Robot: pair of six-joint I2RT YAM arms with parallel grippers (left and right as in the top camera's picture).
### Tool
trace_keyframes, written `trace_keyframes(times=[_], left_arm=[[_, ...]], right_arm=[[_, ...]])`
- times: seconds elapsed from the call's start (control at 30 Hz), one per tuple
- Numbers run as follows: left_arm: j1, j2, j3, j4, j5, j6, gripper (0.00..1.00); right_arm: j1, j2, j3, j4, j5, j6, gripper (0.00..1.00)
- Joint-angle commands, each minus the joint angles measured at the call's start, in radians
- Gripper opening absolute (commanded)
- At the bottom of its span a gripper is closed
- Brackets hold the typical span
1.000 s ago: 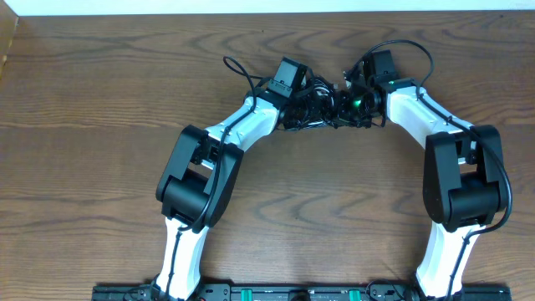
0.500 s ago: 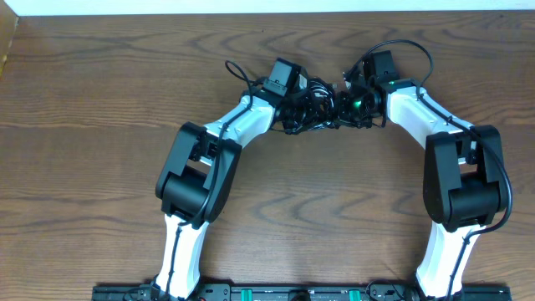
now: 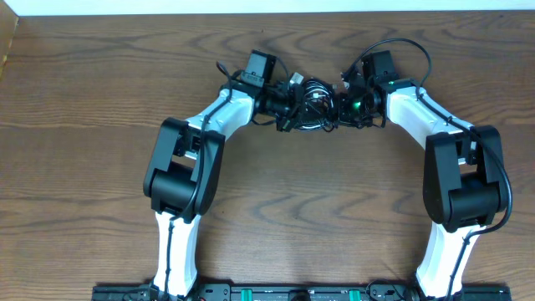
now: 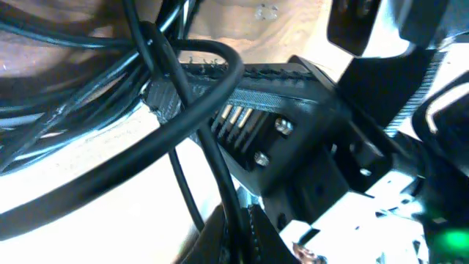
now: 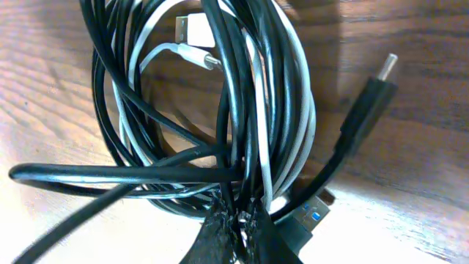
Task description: Untangle cables
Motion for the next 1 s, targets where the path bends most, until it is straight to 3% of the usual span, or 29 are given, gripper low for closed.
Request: trace_keyframes(times=[0.0, 0.17, 0.33, 0.57, 0.9, 0.97], left_arm=[[0.027, -0.016, -0.008, -0.006, 0.172, 0.016, 0.07], [0.063, -0.016, -0.008, -0.005, 0.329, 0.013, 0.07], [0.108, -0.016, -0.008, -0.005, 0.338, 0.017, 0.07], [0.150, -0.016, -0.008, -0.005, 0.338, 0.017, 0.07], [0.147, -0.015, -0.008, -0.005, 0.338, 0.061, 0.07], [0.149, -0.015, -0.008, -0.005, 0.336, 0.080, 0.17]], right_arm=[[-0.019, -0.011, -0.013, -0.003, 0.071, -0.087, 0.01], [-0.037, -0.011, -0.013, -0.018, 0.113, -0.148, 0.01], [-0.048, -0.011, -0.013, -0.066, 0.130, -0.307, 0.01], [-0.060, -0.011, -0.013, -0.100, 0.374, -0.320, 0.01], [-0.056, -0.011, -0.013, -0.096, 0.215, -0.319, 0.01], [-0.056, -0.011, -0.011, -0.097, 0.214, -0.312, 0.01]])
